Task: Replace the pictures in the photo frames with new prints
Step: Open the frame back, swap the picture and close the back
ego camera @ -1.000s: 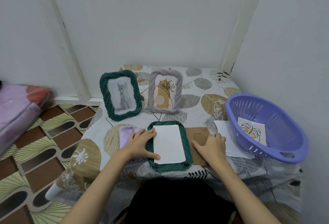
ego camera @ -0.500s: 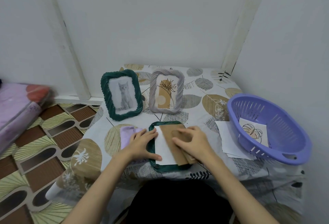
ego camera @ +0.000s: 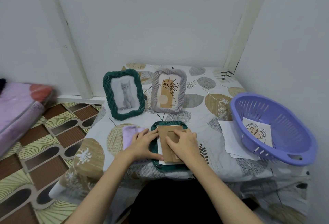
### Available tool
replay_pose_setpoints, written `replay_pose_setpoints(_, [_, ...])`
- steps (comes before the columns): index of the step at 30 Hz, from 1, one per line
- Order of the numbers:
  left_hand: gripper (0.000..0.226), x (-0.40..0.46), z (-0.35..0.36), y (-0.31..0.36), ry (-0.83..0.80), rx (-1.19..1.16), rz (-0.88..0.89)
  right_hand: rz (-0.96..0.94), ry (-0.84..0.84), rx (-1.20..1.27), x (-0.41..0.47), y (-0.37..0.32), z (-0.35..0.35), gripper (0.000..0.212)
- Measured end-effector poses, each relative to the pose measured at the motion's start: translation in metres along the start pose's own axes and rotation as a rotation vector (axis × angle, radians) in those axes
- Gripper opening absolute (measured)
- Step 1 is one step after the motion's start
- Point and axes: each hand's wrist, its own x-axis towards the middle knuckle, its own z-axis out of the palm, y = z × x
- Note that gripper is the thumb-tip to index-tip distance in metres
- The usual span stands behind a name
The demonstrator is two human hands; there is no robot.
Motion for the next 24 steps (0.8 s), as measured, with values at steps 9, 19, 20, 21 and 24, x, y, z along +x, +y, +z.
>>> replay_pose_setpoints(9, [0.064, 0.013, 0.001, -0.018, 0.095, -0.189, 0.006, 0.005, 0.035, -0.090, 0.001, -0.006, 0.003, 0.052])
replay_pose_setpoints(19, [0.083, 0.009, 0.002, -0.011, 0.055, -0.071, 0.027, -0.019, -0.019, -0.182, 0.005, -0.009, 0.006, 0.059])
replay_pose_setpoints(20, [0.084, 0.010, 0.002, -0.011, 0.051, -0.073, 0.027, -0.027, -0.051, -0.173, 0.007, -0.007, 0.003, 0.056])
replay_pose_setpoints(21, [0.087, 0.010, 0.002, -0.011, 0.041, -0.078, 0.021, -0.039, -0.079, -0.156, 0.010, -0.005, -0.002, 0.051])
replay_pose_setpoints(24, [0.092, 0.011, 0.003, -0.012, 0.031, -0.077, 0.006, -0.097, -0.216, -0.061, 0.019, 0.006, -0.022, 0.042])
